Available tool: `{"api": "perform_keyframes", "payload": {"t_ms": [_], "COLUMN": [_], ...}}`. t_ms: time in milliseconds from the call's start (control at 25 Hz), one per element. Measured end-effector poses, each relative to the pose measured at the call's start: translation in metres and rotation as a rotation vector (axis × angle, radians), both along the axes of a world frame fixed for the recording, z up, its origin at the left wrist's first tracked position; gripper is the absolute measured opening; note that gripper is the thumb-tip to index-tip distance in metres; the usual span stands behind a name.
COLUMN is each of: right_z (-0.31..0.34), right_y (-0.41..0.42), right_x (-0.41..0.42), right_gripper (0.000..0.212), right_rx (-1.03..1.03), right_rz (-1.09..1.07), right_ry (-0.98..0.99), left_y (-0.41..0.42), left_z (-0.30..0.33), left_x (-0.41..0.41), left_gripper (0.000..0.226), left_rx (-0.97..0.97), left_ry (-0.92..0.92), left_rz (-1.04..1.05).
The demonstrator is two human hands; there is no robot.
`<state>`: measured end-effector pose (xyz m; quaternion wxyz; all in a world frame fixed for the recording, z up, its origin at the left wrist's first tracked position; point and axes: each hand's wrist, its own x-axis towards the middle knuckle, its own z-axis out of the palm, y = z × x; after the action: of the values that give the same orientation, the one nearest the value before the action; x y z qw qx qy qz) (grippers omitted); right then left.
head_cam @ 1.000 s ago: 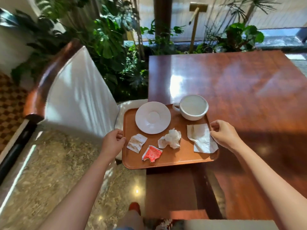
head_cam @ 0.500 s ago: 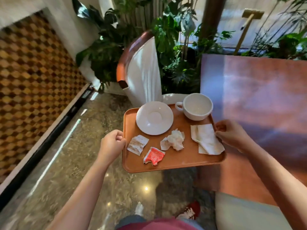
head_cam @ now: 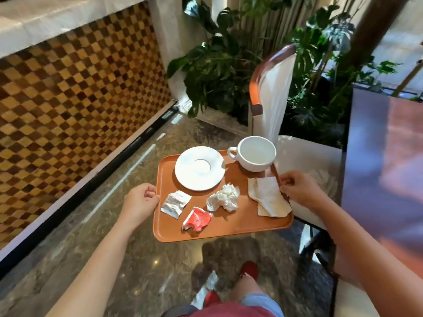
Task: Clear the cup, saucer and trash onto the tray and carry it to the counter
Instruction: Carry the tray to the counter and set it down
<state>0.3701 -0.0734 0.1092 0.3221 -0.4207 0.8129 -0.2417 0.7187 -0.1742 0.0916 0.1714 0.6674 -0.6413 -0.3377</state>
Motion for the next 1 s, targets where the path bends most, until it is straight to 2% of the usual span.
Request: {"api": "perform_keyframes", "payload": {"t_ms": [80,240,600,800,1000], "right_z": [-0.002,0.001,0.023,0.036,0.046], "right_y": [-0.031,-0.101,-0.306,-0.422,-0.536], "right_x": [0.009,0.024,0.035,0.043,0.063], "right_gripper": [0.012,0.014,0.007,0.021,0.023], "right_rx": [0.006,-0.001,-0.052,-0.057,-0.05], "right_rz": [0.045,0.125,0.343,0.452,0.46], "right_ry": [0.0,-0.01,0.069,0.085,0.09], "left_y": [-0.012,-0.054,-0.201,-0.284,-0.377], "left_z": [0.001,-0.001,0.01,0.024,0.033], "left_x": [0.013,0.035,0.05,0.055,0.067], "left_gripper": [0.007,0.006,0.009,0.007,0.009], "left_rx": [-0.006,0.043,-0.016,-0.053,-0.087], "left_ry": [0.004,0.007,-0.024,-0.022,-0.014], "left_rz": [0.045,0.153,0.298,0.375,0.404]}}
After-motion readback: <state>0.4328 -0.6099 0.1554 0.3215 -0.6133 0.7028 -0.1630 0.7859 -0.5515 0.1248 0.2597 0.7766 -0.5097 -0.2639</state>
